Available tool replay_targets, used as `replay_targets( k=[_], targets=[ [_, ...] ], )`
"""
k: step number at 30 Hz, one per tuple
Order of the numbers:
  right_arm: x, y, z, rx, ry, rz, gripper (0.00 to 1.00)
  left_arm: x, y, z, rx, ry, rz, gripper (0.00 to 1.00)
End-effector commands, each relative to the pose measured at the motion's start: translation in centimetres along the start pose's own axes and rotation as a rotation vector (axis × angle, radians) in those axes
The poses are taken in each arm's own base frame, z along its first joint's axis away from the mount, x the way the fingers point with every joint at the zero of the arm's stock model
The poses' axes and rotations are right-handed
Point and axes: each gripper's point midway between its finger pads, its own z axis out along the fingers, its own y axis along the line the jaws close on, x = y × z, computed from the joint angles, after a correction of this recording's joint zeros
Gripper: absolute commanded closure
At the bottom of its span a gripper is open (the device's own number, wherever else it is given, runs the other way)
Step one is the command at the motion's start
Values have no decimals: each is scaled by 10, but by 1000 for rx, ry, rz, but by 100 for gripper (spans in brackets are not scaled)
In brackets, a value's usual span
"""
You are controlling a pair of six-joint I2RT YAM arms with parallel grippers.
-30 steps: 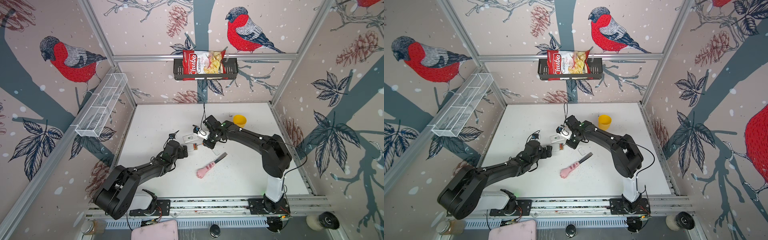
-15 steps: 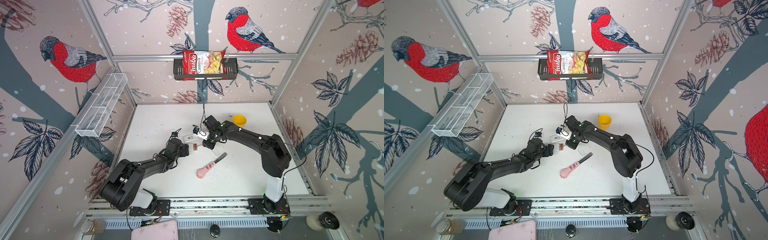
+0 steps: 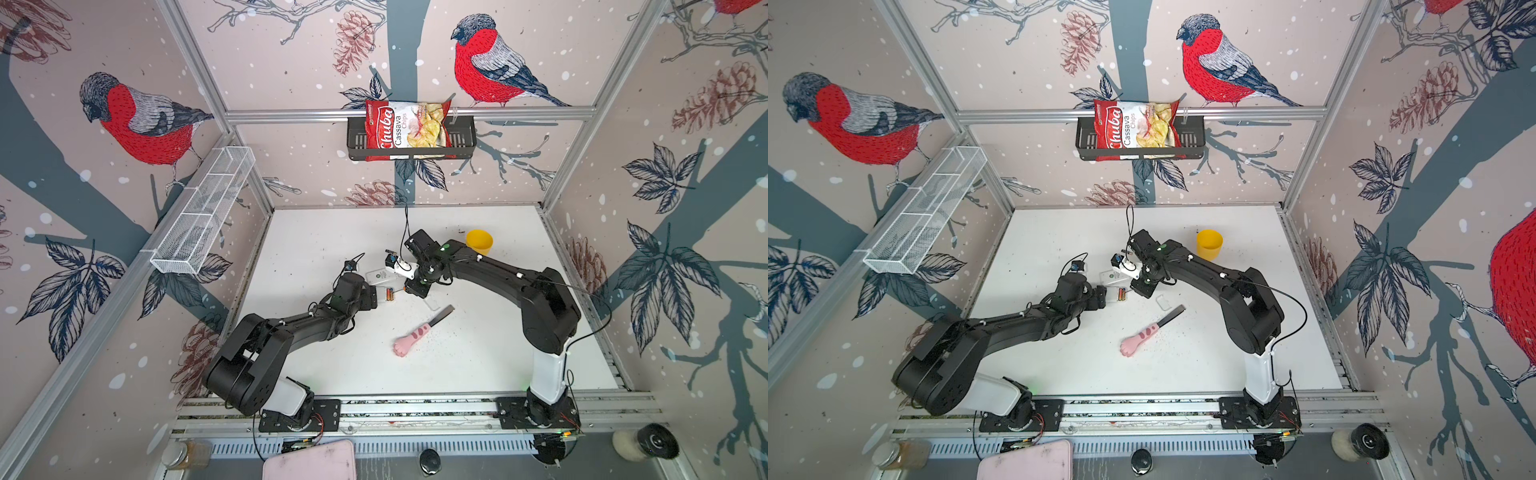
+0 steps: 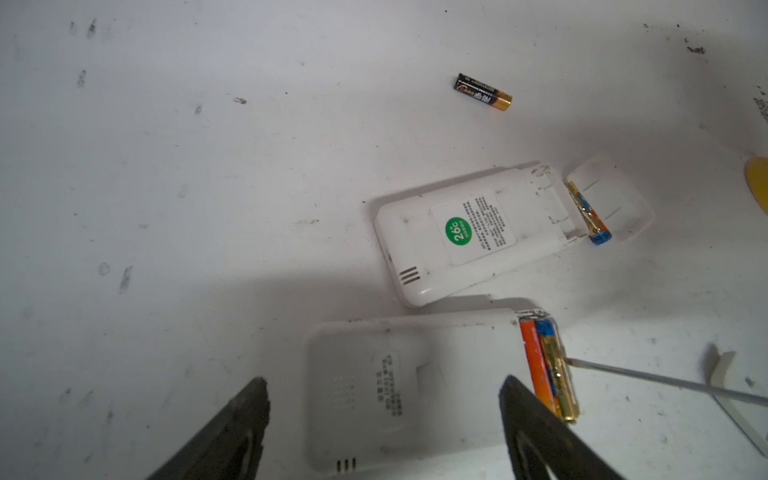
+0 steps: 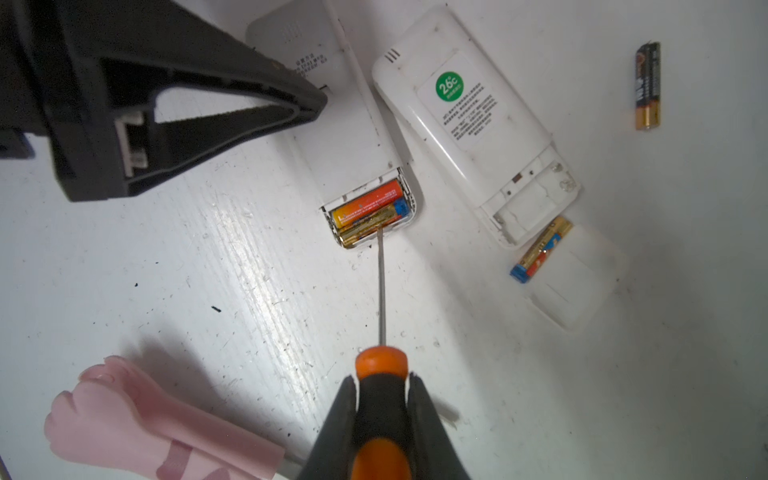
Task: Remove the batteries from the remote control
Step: 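Lever the screwdriver tip under the batteries to pry one out with the right gripper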
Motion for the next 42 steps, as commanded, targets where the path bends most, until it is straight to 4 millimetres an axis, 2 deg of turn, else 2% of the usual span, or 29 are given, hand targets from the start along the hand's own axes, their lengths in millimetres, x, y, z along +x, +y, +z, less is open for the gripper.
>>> replay_targets(
  k=[1, 12, 35, 42],
  targets=[
    [4, 1, 2, -2, 29, -13, 100, -1, 4, 3, -21, 7, 27, 14],
    [7, 3, 7, -2, 49, -21, 100, 11, 6, 13, -17, 51, 36, 16],
    [12, 0, 17, -97, -29, 22, 100, 14, 3, 24, 1, 80, 31, 21],
    [7, 6, 11, -167, -105, 35, 100, 14, 3, 24, 5, 82, 28, 22]
  ],
)
